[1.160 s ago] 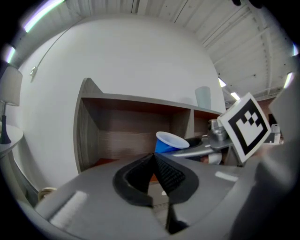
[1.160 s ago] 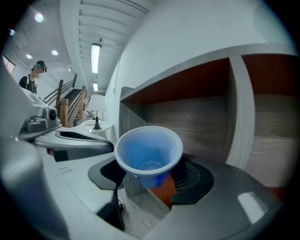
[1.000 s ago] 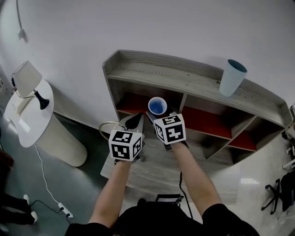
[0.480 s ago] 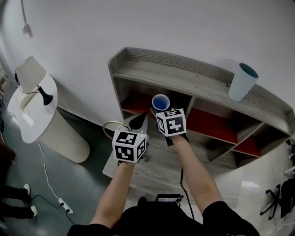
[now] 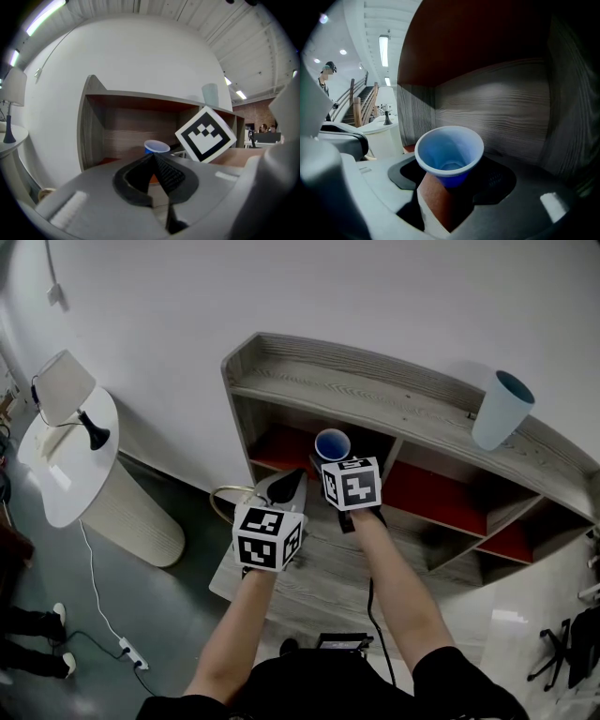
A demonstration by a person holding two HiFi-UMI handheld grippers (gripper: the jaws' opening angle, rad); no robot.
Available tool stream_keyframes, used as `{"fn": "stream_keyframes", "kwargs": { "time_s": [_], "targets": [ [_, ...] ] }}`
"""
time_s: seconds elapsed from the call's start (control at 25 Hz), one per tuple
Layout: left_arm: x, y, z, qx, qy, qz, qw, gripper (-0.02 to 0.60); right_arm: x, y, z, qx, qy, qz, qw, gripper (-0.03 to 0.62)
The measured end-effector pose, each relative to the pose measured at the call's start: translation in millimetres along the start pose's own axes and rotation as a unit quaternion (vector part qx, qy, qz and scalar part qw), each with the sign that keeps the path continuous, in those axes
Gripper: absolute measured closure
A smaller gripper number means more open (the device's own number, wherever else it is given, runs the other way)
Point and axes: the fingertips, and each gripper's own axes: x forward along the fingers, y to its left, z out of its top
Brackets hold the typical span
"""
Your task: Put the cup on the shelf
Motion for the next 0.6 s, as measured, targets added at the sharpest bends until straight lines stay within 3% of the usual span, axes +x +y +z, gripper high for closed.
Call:
{"fn": "stream_keyframes", "kwargs": {
  "time_s": [0.48, 0.6],
  "targets": [
    [1.5, -2.9, -0.5, 0.001, 0.002, -0.001, 1.0, 0.581, 5.9, -6.9, -1.8, 0.011, 0.0, -0.005, 1.0, 0.294],
    [1.3, -3.5, -1.5, -0.001, 0.002, -0.002, 1.0, 0.581, 5.4, -8.2, -1.6, 0.012, -0.001, -0.007, 1.0, 0.238]
  ]
}}
